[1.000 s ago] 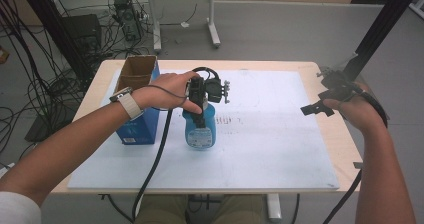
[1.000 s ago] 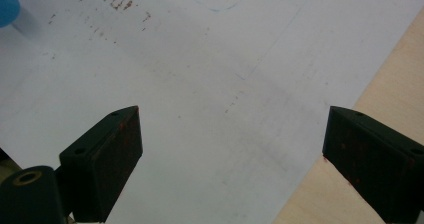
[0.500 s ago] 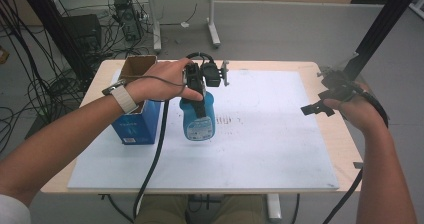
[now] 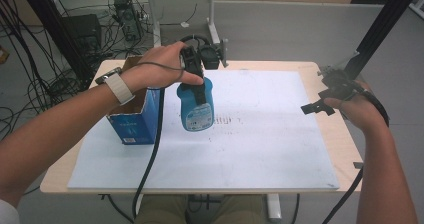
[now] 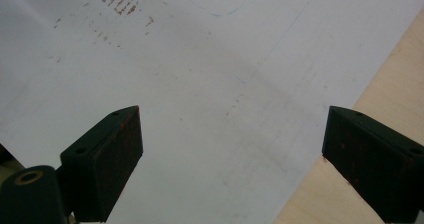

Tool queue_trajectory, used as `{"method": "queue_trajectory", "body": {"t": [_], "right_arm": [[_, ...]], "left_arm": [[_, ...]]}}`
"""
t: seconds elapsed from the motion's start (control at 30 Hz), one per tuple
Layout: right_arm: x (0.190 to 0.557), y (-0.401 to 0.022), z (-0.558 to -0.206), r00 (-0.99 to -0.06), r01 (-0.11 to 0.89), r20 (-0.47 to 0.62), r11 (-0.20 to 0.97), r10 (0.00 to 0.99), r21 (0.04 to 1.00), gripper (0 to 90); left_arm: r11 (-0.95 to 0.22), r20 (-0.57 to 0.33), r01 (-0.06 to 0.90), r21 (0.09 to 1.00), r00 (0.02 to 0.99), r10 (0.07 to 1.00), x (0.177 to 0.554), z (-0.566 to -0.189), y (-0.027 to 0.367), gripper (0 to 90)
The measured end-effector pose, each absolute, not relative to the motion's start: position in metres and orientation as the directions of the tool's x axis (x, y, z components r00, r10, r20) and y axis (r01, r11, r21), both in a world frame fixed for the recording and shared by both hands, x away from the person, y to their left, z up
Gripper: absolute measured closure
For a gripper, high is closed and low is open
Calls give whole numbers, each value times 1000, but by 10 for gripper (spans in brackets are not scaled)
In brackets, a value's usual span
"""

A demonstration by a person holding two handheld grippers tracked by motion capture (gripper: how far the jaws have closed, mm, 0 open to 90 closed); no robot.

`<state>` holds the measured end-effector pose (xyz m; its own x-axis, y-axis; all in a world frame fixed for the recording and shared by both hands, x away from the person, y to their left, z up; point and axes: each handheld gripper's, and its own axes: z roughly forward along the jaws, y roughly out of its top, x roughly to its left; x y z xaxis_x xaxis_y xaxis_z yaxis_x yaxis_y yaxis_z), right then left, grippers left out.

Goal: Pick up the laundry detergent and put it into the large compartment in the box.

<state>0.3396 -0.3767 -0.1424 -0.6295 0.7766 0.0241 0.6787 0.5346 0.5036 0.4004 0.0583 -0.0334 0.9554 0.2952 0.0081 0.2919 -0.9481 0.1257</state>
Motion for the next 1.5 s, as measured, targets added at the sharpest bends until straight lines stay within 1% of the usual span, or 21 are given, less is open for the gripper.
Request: {"method": "queue_trajectory", "body": {"t": [0.23,0.27,0.5,0.83,1.03,1.37,1.5], "right_arm": [[339,-376,-140,-628,678,22,533,778,505,93],[340,-376,-140,-629,677,21,535,777,506,93],[343,-373,-138,-632,675,22,536,775,507,93],[347,-365,-133,-642,668,12,551,767,500,94],[351,-362,-133,-650,659,9,558,760,504,94],[359,-359,-132,-665,647,7,571,747,504,94],[362,-357,-132,-675,641,9,580,738,503,94]], "left_arm": [[-934,45,342,107,936,348,398,-9,55,375],[-931,52,344,119,935,352,397,-6,57,375],[-912,65,392,123,913,402,396,14,62,375],[-879,37,461,125,883,468,407,21,67,375],[-846,7,518,129,852,523,415,29,73,375],[-799,34,590,113,802,597,418,39,76,375],[-771,26,627,116,774,633,422,42,82,375]]}}
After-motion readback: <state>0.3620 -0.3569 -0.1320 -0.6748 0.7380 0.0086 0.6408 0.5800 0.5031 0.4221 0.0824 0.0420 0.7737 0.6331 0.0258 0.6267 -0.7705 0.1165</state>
